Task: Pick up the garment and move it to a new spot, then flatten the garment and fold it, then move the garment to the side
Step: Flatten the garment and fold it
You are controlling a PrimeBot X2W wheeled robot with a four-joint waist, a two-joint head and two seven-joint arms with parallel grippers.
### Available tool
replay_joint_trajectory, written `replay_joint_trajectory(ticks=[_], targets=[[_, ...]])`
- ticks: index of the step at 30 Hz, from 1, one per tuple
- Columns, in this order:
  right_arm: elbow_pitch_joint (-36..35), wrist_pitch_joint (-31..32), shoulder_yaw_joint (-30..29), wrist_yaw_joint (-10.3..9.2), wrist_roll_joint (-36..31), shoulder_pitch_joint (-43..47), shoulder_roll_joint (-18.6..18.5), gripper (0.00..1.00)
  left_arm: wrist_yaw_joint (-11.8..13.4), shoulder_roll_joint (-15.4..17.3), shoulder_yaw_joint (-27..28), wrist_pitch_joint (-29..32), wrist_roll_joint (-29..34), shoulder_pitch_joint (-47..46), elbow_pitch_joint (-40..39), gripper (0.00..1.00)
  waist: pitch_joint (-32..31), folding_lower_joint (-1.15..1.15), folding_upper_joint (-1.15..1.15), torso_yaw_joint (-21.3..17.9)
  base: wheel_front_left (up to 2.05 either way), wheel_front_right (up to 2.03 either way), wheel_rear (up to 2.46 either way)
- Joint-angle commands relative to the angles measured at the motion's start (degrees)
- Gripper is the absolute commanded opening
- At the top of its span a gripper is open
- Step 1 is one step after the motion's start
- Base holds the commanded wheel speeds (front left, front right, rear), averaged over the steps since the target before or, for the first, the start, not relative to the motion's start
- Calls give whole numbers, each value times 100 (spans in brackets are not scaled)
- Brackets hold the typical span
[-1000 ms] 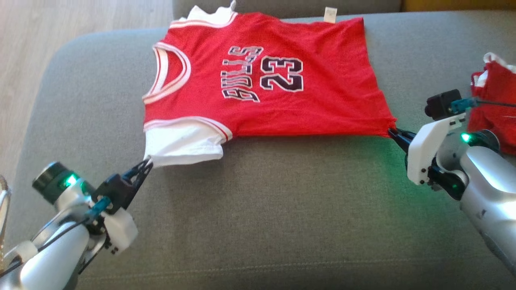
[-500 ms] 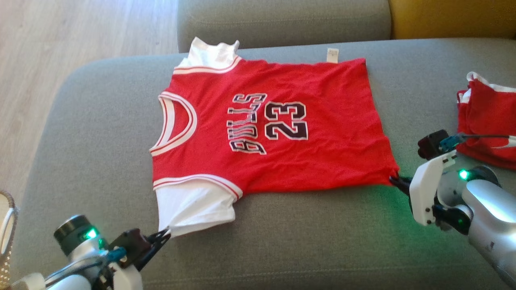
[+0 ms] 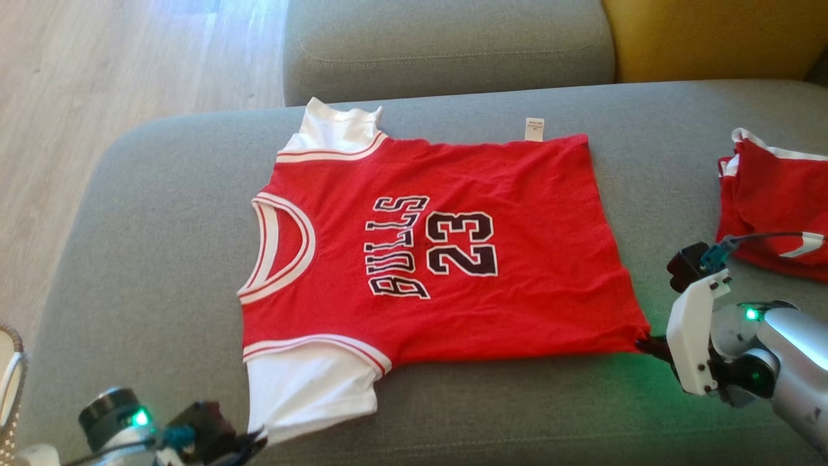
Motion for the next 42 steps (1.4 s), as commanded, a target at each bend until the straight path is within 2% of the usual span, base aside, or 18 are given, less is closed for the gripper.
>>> replay_joint_trajectory(ticks=[1,3,15,23,31,36,42], targets=[[-135,82,21,-2,70,29,-245,0,8,408,90,70,-16,-303,-226,0,-23,0,0,-23,0,0,0],[-191,178,49,-2,125,73,-324,0,8,563,-99,168,-40,-361,-315,0,-47,0,0,-39,0,0,0],[-400,297,83,-2,240,250,-451,0,8,663,-199,221,-294,-330,-433,0,-100,0,0,-81,0,0,0],[-613,-20,-84,-2,53,49,-512,0,142,669,43,101,-357,-563,-564,0,6,0,0,-144,0,0,0],[-609,-292,-407,-2,-82,-308,-377,0,211,671,470,-57,-520,-1032,-559,0,225,0,0,-220,0,0,0],[-509,-432,-573,-2,-245,-557,-239,0,346,560,682,-210,-260,-1437,-388,0,461,0,0,-236,0,0,0],[-257,-572,-722,-2,-400,-823,45,0,565,256,844,-368,37,-1868,19,0,770,0,0,-232,0,0,0]])
